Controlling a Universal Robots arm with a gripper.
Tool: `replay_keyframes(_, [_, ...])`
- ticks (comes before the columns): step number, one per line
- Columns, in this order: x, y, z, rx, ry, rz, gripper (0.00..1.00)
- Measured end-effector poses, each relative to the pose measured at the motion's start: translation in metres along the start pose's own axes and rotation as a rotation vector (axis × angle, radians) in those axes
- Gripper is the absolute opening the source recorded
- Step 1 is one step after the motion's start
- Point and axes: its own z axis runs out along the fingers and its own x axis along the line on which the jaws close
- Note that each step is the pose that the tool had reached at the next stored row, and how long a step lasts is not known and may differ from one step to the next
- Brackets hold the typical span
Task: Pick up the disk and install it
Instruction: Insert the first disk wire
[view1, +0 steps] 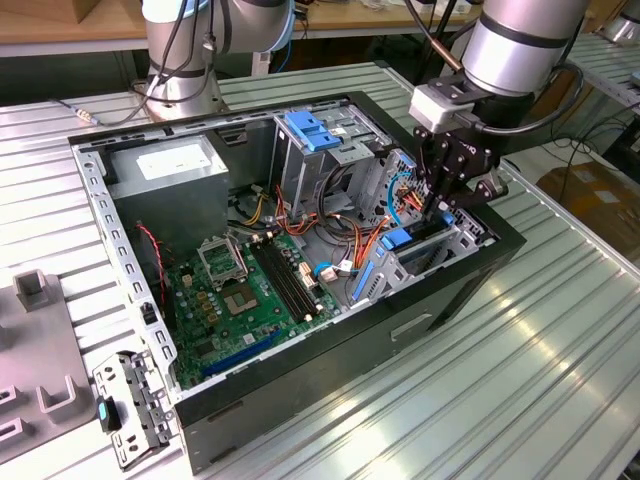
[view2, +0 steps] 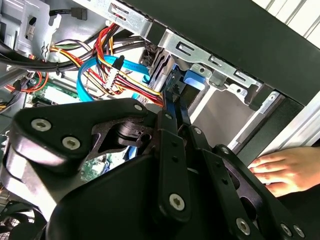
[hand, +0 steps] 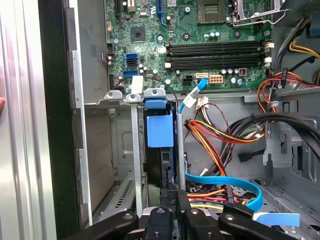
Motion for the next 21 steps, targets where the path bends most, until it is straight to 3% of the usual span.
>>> replay_keyframes(10, [0.0002,-0.0003,-0.0022,0.0,-0.0021,-0.001,0.16])
replay_keyframes(21, [0.0015,-0.001,-0.0003,-0.0019,-0.0029,-0.001,0.16])
